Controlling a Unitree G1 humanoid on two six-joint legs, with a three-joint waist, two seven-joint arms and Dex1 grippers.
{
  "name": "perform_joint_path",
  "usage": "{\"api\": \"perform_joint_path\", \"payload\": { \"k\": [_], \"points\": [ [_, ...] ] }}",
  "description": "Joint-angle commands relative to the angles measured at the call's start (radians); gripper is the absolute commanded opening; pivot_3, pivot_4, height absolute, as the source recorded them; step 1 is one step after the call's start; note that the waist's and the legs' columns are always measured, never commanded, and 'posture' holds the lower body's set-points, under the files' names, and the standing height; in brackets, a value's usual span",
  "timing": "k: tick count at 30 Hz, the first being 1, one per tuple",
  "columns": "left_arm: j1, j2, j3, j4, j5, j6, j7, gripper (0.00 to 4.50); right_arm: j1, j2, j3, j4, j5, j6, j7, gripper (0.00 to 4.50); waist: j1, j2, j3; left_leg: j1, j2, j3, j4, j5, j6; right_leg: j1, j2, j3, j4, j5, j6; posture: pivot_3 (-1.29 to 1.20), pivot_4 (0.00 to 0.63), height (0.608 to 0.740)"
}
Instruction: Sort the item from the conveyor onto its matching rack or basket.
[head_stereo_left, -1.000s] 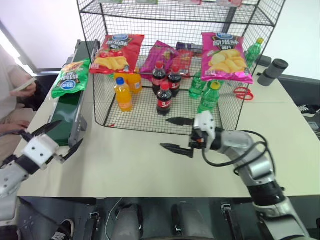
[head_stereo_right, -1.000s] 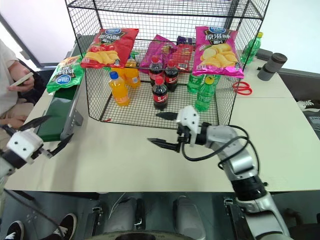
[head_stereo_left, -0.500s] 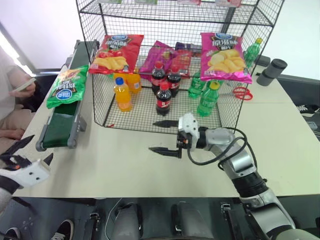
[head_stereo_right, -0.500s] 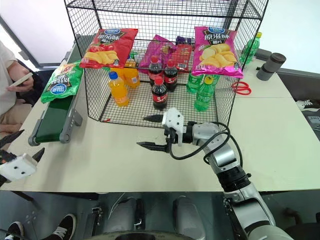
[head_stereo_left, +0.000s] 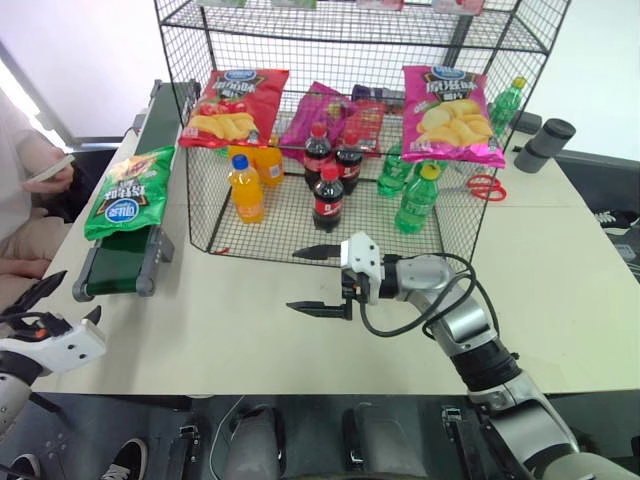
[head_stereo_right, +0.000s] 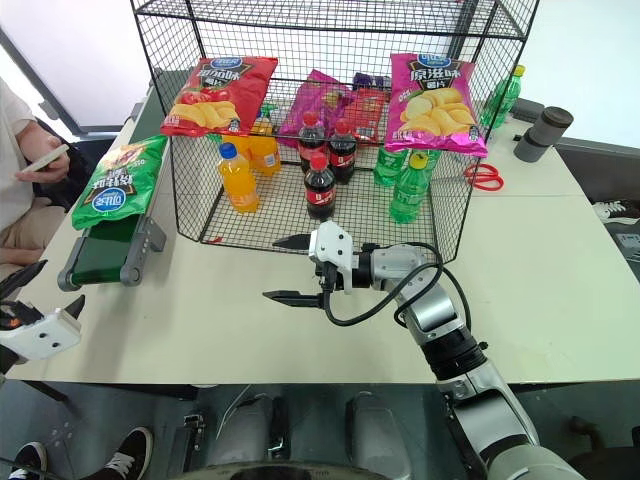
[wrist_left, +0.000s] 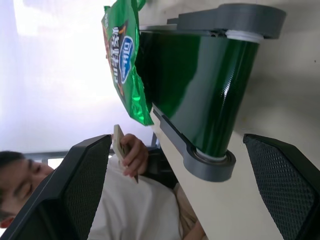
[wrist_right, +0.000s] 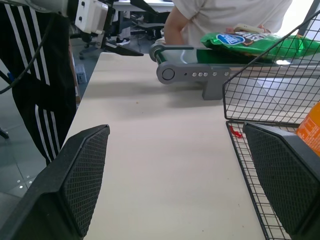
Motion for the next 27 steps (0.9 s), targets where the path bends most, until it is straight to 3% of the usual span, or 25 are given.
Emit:
{"api": "perform_joint_path", "payload": {
  "k": [1, 27],
  "points": [
    [-0.009, 0.017, -0.008, -0.003, -0.015, 0.004, 0.022, 4.50, -0.006, 0.003, -0.009, -0.033, 0.013, -0.008, 0.005, 4.45, 0.000, 0.000, 0.000, 0.000, 0.000, 0.000, 0.000, 0.000, 0.000, 0.000, 0.000, 0.000, 0.000, 0.000, 0.000, 0.00, 0.150, 0.740],
    [-0.086, 0.045, -0.084, -0.043, 0.024, 0.068, 0.057, 4.50, -0.023, 0.048, -0.052, -0.051, 0.120, 0.071, 0.009, 4.45, 0.000, 0.000, 0.000, 0.000, 0.000, 0.000, 0.000, 0.000, 0.000, 0.000, 0.000, 0.000, 0.000, 0.000, 0.000, 0.00, 0.150, 0.740]
  ]
}}
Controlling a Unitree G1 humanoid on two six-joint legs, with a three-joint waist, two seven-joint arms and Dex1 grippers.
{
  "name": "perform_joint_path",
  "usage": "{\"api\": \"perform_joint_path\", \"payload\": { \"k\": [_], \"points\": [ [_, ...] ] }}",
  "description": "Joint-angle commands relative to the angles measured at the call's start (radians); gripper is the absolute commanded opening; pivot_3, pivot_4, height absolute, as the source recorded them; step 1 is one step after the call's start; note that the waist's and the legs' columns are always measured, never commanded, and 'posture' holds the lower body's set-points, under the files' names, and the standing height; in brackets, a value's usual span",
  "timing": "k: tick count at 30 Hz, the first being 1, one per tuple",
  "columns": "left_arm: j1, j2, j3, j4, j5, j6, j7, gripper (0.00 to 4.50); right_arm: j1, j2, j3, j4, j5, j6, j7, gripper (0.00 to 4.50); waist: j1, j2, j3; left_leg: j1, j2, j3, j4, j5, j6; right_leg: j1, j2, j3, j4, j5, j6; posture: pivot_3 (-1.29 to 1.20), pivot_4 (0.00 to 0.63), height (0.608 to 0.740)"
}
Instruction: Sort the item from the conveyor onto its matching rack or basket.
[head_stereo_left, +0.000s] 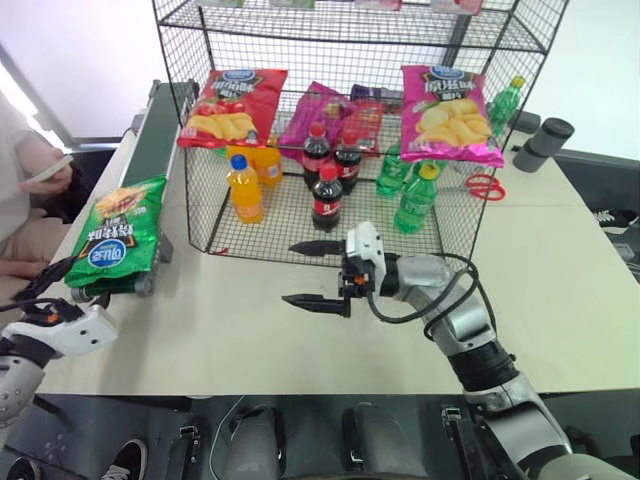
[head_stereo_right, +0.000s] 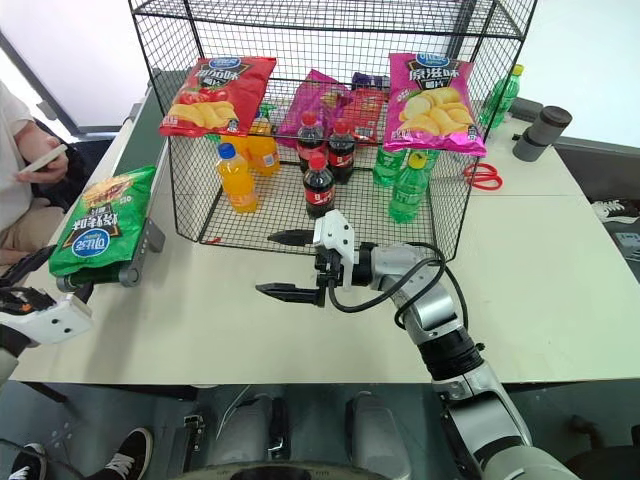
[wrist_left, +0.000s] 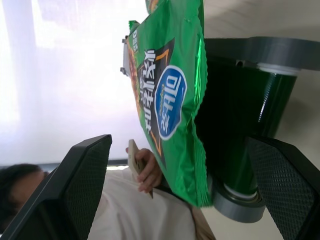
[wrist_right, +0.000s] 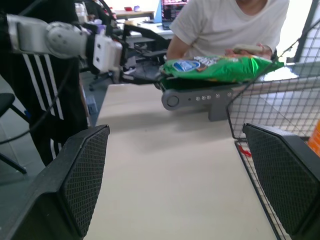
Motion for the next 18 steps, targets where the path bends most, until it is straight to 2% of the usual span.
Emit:
{"api": "perform_joint_path", "payload": {
  "k": [1, 12, 15, 18],
  "points": [
    [-0.018, 0.018, -0.009, -0.017, 0.007, 0.013, 0.016, 4.50, -0.022, 0.008, -0.010, -0.017, 0.002, -0.018, 0.000, 4.45, 0.000, 0.000, 0.000, 0.000, 0.000, 0.000, 0.000, 0.000, 0.000, 0.000, 0.000, 0.000, 0.000, 0.000, 0.000, 0.00, 0.150, 0.740],
    [-0.052, 0.024, -0.030, -0.025, -0.022, 0.026, -0.006, 4.50, -0.021, 0.007, -0.009, -0.009, -0.019, -0.036, -0.013, 4.45, 0.000, 0.000, 0.000, 0.000, 0.000, 0.000, 0.000, 0.000, 0.000, 0.000, 0.000, 0.000, 0.000, 0.000, 0.000, 0.00, 0.150, 0.740],
    [-0.042, 0.023, -0.023, -0.034, -0.036, 0.012, -0.012, 3.77, -0.023, 0.011, -0.012, 0.005, -0.028, -0.047, -0.019, 4.50, 0.000, 0.000, 0.000, 0.000, 0.000, 0.000, 0.000, 0.000, 0.000, 0.000, 0.000, 0.000, 0.000, 0.000, 0.000, 0.00, 0.150, 0.740],
    [-0.037, 0.024, -0.017, -0.040, -0.037, 0.011, -0.010, 2.32, -0.027, 0.014, -0.012, 0.013, -0.032, -0.054, -0.022, 4.50, 0.000, 0.000, 0.000, 0.000, 0.000, 0.000, 0.000, 0.000, 0.000, 0.000, 0.000, 0.000, 0.000, 0.000, 0.000, 0.00, 0.150, 0.740]
  ]
}}
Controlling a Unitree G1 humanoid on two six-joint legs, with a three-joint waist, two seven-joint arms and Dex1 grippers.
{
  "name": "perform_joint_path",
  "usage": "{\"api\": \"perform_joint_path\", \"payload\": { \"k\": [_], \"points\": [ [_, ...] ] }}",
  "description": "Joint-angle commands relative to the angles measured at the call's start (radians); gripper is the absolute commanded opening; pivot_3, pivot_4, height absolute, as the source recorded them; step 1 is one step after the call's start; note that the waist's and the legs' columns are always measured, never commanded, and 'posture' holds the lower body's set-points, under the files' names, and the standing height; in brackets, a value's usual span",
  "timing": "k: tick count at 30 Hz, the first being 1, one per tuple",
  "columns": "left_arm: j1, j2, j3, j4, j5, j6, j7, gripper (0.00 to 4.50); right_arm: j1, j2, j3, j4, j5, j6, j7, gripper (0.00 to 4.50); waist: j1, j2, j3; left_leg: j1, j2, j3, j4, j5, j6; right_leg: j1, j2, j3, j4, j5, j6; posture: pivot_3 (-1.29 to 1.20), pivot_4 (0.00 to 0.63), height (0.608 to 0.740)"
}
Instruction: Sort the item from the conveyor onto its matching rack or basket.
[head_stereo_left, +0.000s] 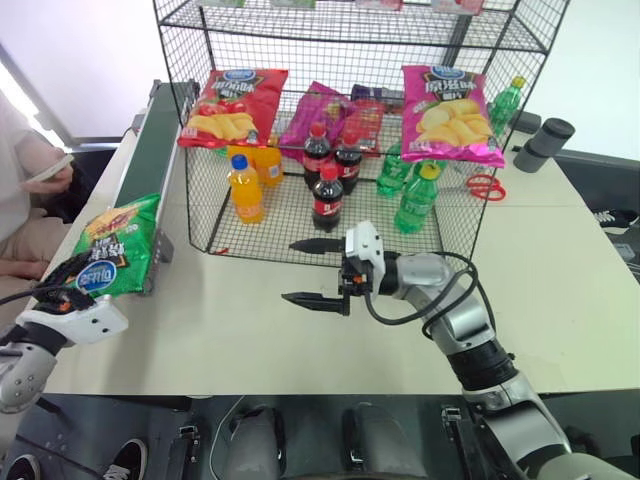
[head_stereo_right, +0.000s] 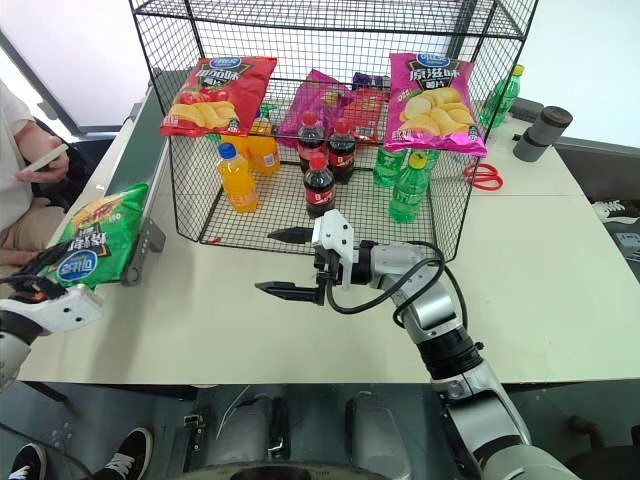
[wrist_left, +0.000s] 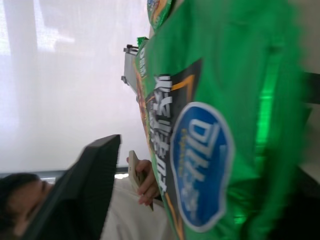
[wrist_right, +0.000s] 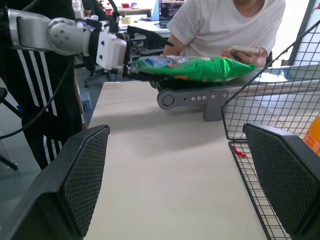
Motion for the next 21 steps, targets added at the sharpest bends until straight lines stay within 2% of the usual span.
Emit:
{"api": "perform_joint_path", "payload": {
  "k": [1, 5, 10, 13, 15, 16, 18, 20, 21],
  "points": [
    [0.006, 0.021, 0.021, -0.034, -0.025, -0.013, 0.006, 1.83, -0.024, 0.012, -0.012, -0.004, -0.003, -0.027, -0.006, 4.50, 0.000, 0.000, 0.000, 0.000, 0.000, 0.000, 0.000, 0.000, 0.000, 0.000, 0.000, 0.000, 0.000, 0.000, 0.000, 0.00, 0.150, 0.740],
    [-0.008, 0.059, 0.037, -0.008, -0.045, -0.046, -0.002, 0.03, -0.026, 0.018, -0.014, 0.002, -0.007, -0.034, -0.015, 4.50, 0.000, 0.000, 0.000, 0.000, 0.000, 0.000, 0.000, 0.000, 0.000, 0.000, 0.000, 0.000, 0.000, 0.000, 0.000, 0.00, 0.150, 0.740],
    [-0.034, 0.089, 0.070, -0.026, -0.156, -0.062, -0.047, 0.03, -0.036, 0.016, -0.019, 0.021, -0.013, -0.046, -0.012, 4.50, 0.000, 0.000, 0.000, 0.000, 0.000, 0.000, 0.000, 0.000, 0.000, 0.000, 0.000, 0.000, 0.000, 0.000, 0.000, 0.00, 0.150, 0.740],
    [-0.046, 0.058, 0.082, -0.101, -0.412, -0.052, -0.171, 0.03, -0.037, 0.013, -0.023, 0.028, -0.016, -0.052, -0.014, 4.50, 0.000, 0.000, 0.000, -0.001, 0.000, 0.000, 0.000, 0.000, 0.000, 0.000, 0.000, 0.000, 0.000, 0.000, 0.000, 0.00, 0.150, 0.740],
    [-0.014, 0.044, 0.084, -0.227, -0.773, 0.013, -0.374, 0.03, -0.036, 0.007, -0.031, 0.030, -0.015, -0.056, -0.017, 4.50, 0.000, 0.000, 0.000, -0.001, 0.000, 0.000, 0.000, 0.000, 0.000, 0.000, -0.001, 0.000, 0.000, 0.000, 0.000, 0.00, 0.150, 0.740],
    [0.011, 0.053, 0.092, -0.268, -0.882, 0.017, -0.464, 0.03, -0.035, 0.003, -0.035, 0.029, -0.012, -0.056, -0.015, 4.50, -0.001, 0.000, 0.000, -0.001, 0.000, 0.000, 0.000, 0.000, 0.000, 0.000, -0.002, 0.000, 0.000, 0.000, 0.000, 0.00, 0.150, 0.740],
    [0.056, 0.046, 0.147, -0.357, -1.136, 0.136, -0.608, 0.03, -0.030, -0.008, -0.048, 0.029, -0.006, -0.054, -0.013, 4.50, -0.004, 0.000, 0.000, 0.000, 0.001, -0.001, 0.000, 0.000, 0.000, 0.000, -0.003, 0.000, 0.000, 0.000, 0.000, 0.00, 0.150, 0.740],
    [0.103, 0.060, 0.222, -0.416, -1.307, 0.252, -0.730, 0.03, -0.023, -0.023, -0.065, 0.022, 0.013, -0.037, -0.004, 4.50, -0.009, 0.000, 0.000, 0.000, 0.001, -0.002, 0.000, 0.000, 0.000, 0.000, -0.002, 0.000, 0.000, 0.000, 0.000, 0.00, 0.150, 0.740],
    [0.137, 0.077, 0.264, -0.460, -1.431, 0.371, -0.765, 0.03, -0.021, -0.034, -0.077, 0.021, 0.022, -0.029, 0.001, 4.50, -0.010, 0.001, 0.000, 0.000, 0.001, -0.002, 0.000, 0.000, 0.000, 0.000, -0.001, 0.000, 0.000, 0.000, 0.000, 0.00, 0.150, 0.740]
  ]
}}
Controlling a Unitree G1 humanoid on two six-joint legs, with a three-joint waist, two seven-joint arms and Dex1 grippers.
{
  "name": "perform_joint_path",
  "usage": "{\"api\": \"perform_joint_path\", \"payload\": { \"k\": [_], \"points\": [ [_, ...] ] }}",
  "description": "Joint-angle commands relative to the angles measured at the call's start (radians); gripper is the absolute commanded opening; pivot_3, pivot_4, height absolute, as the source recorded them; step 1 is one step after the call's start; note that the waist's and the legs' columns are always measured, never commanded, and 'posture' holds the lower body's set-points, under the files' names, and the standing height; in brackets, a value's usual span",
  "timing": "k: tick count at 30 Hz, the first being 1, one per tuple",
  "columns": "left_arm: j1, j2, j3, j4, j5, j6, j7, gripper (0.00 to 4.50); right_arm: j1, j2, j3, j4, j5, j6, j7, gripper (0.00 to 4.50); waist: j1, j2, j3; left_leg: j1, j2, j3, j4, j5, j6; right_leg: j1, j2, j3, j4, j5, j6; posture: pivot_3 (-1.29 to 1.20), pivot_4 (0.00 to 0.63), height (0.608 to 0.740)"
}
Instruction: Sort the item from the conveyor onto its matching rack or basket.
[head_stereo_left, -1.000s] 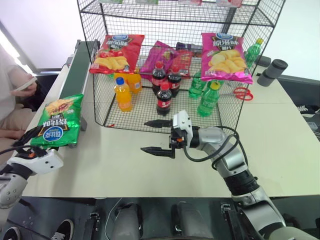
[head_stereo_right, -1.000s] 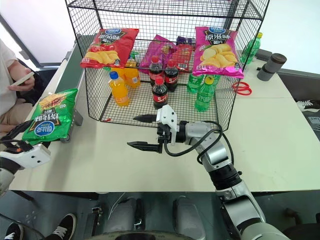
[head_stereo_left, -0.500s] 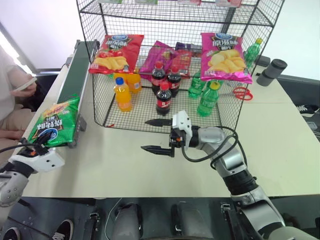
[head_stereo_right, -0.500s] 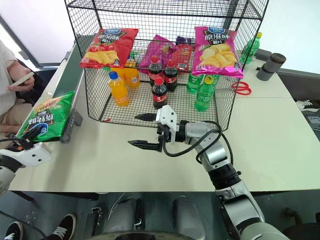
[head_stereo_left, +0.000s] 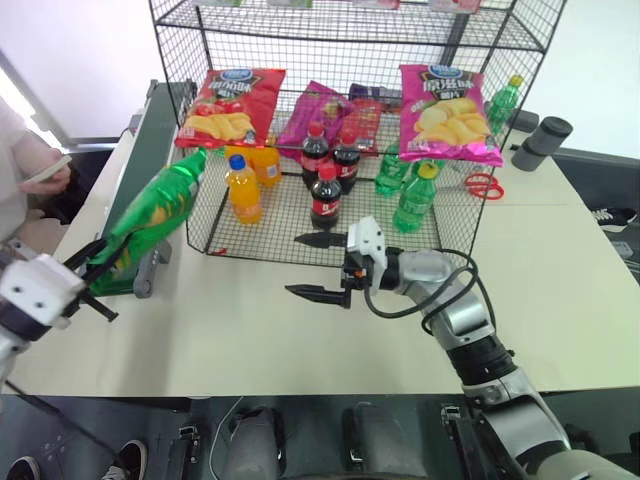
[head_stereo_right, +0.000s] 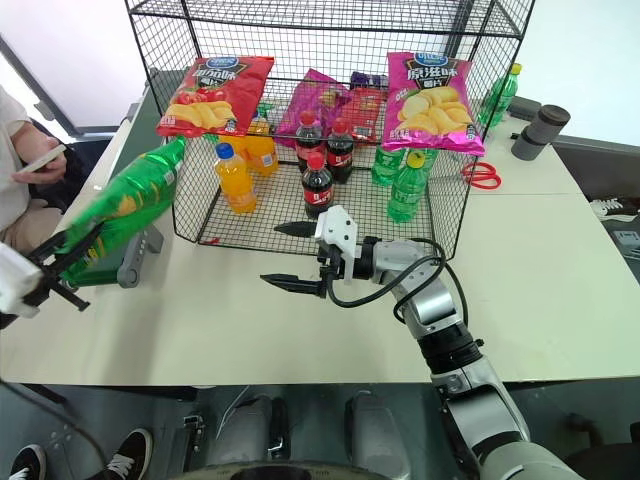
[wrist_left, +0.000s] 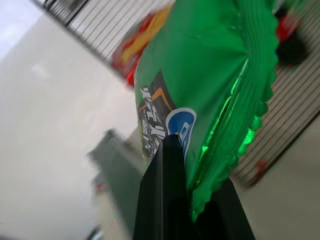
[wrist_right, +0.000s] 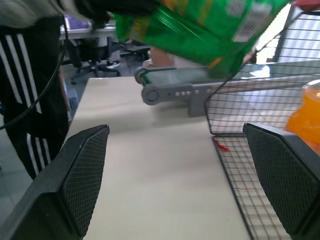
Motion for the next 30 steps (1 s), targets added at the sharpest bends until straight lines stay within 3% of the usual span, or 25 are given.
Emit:
{"api": "perform_joint_path", "payload": {
  "k": [1, 3, 6, 9, 14, 16, 23, 30],
  "points": [
    [0.079, 0.044, 0.169, -0.137, -0.396, 0.295, -0.159, 0.03, 0.000, -0.029, -0.059, -0.026, 0.046, 0.017, 0.016, 4.50, -0.001, 0.000, 0.000, 0.000, 0.000, 0.000, 0.000, 0.000, 0.000, 0.000, 0.001, 0.000, 0.000, 0.000, 0.000, 0.00, 0.150, 0.740],
    [0.132, 0.052, 0.210, -0.193, -0.587, 0.481, -0.207, 0.03, 0.006, -0.060, -0.095, -0.041, 0.101, 0.081, 0.035, 4.50, -0.004, 0.001, 0.000, 0.001, 0.000, -0.001, 0.000, 0.000, -0.001, 0.001, 0.002, -0.001, 0.000, 0.000, 0.000, 0.00, 0.150, 0.740],
    [0.160, 0.041, 0.159, -0.246, -0.754, 0.673, -0.246, 0.03, 0.045, -0.162, -0.166, -0.090, 0.205, 0.218, 0.097, 4.50, 0.006, 0.001, 0.001, 0.001, -0.002, -0.001, 0.000, 0.000, 0.000, 0.002, 0.001, -0.001, 0.000, 0.000, 0.000, 0.00, 0.150, 0.740],
    [0.125, 0.010, 0.114, -0.273, -0.834, 0.777, -0.249, 0.03, 0.084, -0.221, -0.201, -0.139, 0.263, 0.296, 0.112, 4.50, 0.013, 0.001, 0.001, 0.001, -0.003, -0.002, 0.000, 0.000, 0.000, 0.003, 0.001, -0.001, -0.001, 0.000, 0.000, 0.00, 0.150, 0.740],
    [-0.122, -0.028, -0.071, -0.191, -0.988, 0.973, -0.267, 0.03, 0.237, -0.429, -0.351, -0.308, 0.591, 0.682, 0.177, 4.50, 0.020, 0.004, 0.002, 0.001, -0.005, -0.004, 0.001, 0.000, -0.001, 0.004, 0.003, -0.001, -0.001, 0.000, -0.001, 0.00, 0.150, 0.740],
    [-0.228, -0.058, -0.138, -0.149, -0.988, 1.027, -0.271, 0.03, 0.296, -0.473, -0.388, -0.333, 0.668, 0.763, 0.173, 4.50, 0.023, 0.004, 0.002, 0.002, -0.006, -0.005, 0.001, 0.000, 0.000, 0.004, 0.003, 0.000, -0.001, 0.000, -0.001, 0.00, 0.150, 0.740],
    [-0.411, -0.111, -0.248, -0.059, -0.979, 1.197, -0.319, 0.03, 0.321, -0.447, -0.470, -0.374, 0.815, 0.855, 0.062, 4.50, 0.000, 0.001, 0.001, 0.003, -0.005, -0.006, 0.001, 0.000, 0.000, 0.004, 0.007, 0.002, -0.001, 0.000, 0.000, 0.00, 0.150, 0.740],
    [-0.538, -0.164, -0.286, 0.043, -1.000, 1.342, -0.351, 0.03, 0.323, -0.441, -0.451, -0.440, 0.830, 0.846, 0.036, 4.50, 0.015, 0.001, 0.001, 0.001, -0.006, -0.007, 0.001, 0.000, 0.000, 0.004, 0.005, 0.001, -0.002, 0.000, 0.000, 0.00, 0.150, 0.740]
  ]
}}
